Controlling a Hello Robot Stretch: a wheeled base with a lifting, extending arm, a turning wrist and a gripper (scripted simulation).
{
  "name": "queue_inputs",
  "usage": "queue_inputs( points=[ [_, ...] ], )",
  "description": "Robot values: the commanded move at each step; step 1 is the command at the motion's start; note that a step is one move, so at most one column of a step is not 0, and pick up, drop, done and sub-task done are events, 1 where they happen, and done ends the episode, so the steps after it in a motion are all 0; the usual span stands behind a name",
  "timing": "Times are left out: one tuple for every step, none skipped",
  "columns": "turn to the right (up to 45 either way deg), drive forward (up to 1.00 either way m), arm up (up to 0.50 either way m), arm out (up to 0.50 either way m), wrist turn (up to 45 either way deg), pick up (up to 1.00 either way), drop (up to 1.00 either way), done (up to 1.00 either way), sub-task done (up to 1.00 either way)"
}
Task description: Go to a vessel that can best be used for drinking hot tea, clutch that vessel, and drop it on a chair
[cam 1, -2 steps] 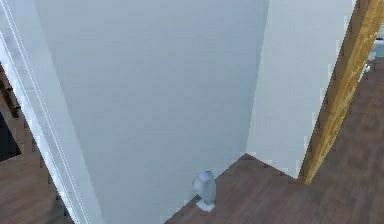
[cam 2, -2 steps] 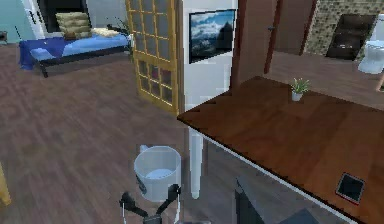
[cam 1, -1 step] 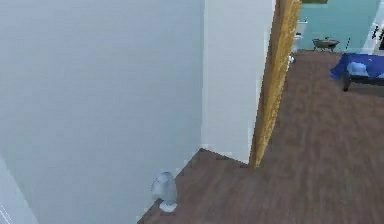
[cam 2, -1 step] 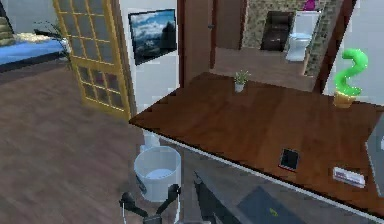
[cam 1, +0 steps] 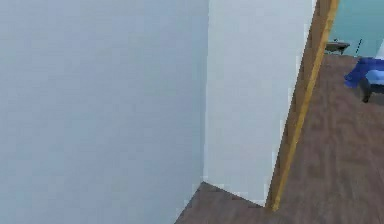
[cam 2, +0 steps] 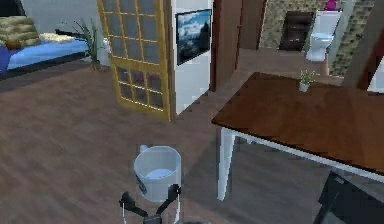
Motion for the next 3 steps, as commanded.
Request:
queue_inputs(
  points=[
    [45.0, 0.0, 0.0, 0.0, 0.0, 0.0, 0.0, 0.0, 0.0],
    [45.0, 0.0, 0.0, 0.0, 0.0, 0.0, 0.0, 0.0, 0.0],
    [6.0, 0.0, 0.0, 0.0, 0.0, 0.0, 0.0, 0.0, 0.0]
  ],
)
